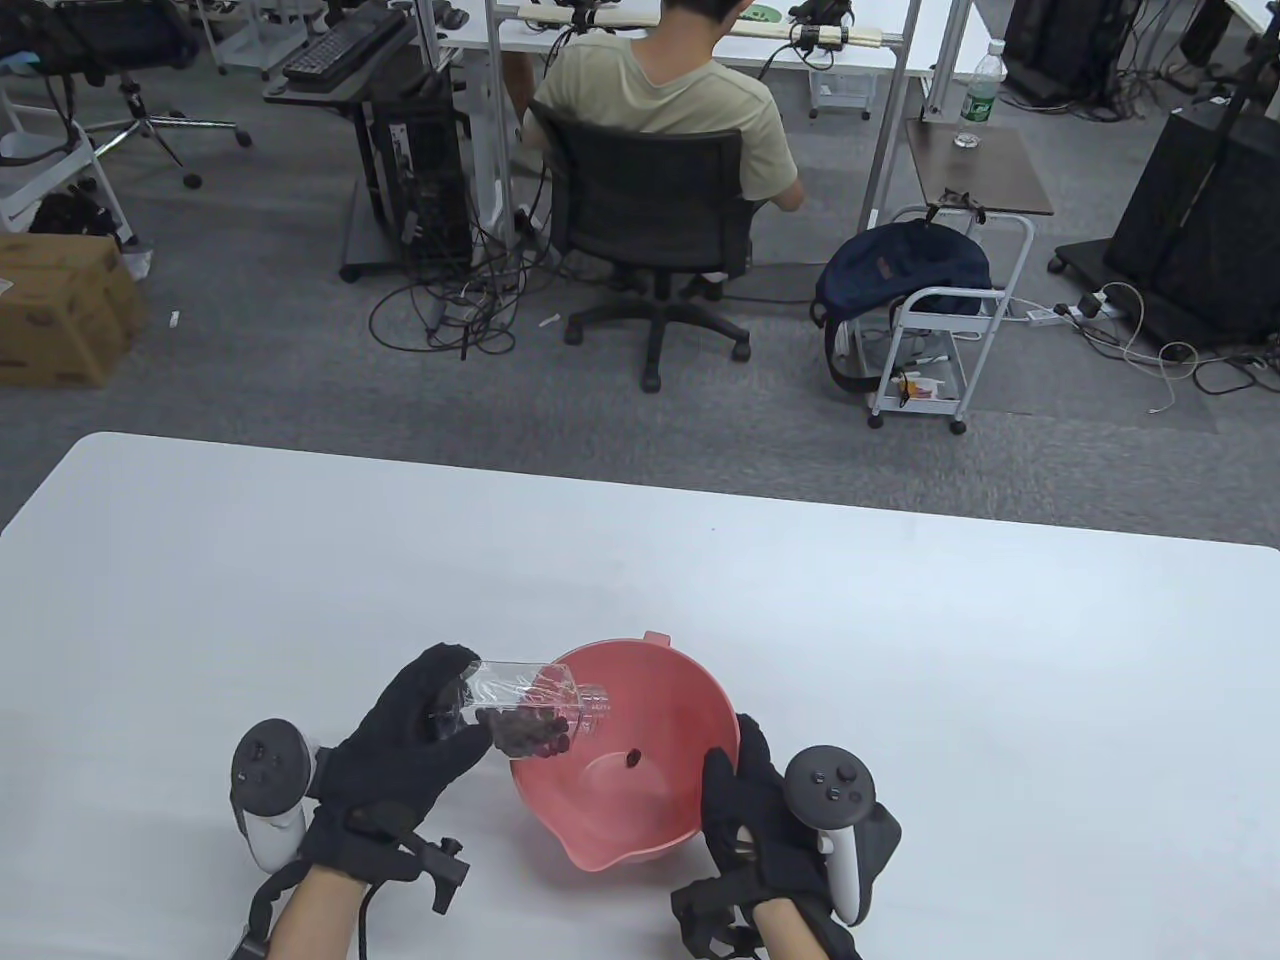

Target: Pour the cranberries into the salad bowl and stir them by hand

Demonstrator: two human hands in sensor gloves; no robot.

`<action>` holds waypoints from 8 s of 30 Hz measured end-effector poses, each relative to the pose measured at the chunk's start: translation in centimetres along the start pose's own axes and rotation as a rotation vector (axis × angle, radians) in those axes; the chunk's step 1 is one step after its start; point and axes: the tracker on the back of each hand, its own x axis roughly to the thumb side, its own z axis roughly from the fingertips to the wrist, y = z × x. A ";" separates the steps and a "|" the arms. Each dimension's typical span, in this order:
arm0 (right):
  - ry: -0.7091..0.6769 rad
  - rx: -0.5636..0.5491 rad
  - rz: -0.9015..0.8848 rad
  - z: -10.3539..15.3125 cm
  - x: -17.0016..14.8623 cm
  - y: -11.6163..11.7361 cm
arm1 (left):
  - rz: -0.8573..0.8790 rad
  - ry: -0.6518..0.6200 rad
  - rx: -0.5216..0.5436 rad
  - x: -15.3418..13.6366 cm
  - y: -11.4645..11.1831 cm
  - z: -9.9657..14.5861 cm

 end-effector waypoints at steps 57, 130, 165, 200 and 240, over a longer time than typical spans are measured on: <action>0.000 0.005 -0.001 -0.1 0.0 0.1 | -0.020 -0.012 0.040 0.8 -0.9 0.5; 0.002 0.010 -0.003 -0.3 -0.2 0.1 | -0.058 -0.074 -0.036 0.5 -0.9 0.3; -0.001 0.017 -0.004 -0.3 -0.2 0.1 | 0.068 0.180 0.107 -2.8 0.4 0.2; -0.001 0.018 -0.006 -0.3 -0.2 0.1 | -0.609 0.484 0.145 -5.9 2.0 0.0; -0.002 0.017 0.000 -0.3 0.0 0.2 | -0.610 0.126 -0.064 6.0 -1.8 -0.4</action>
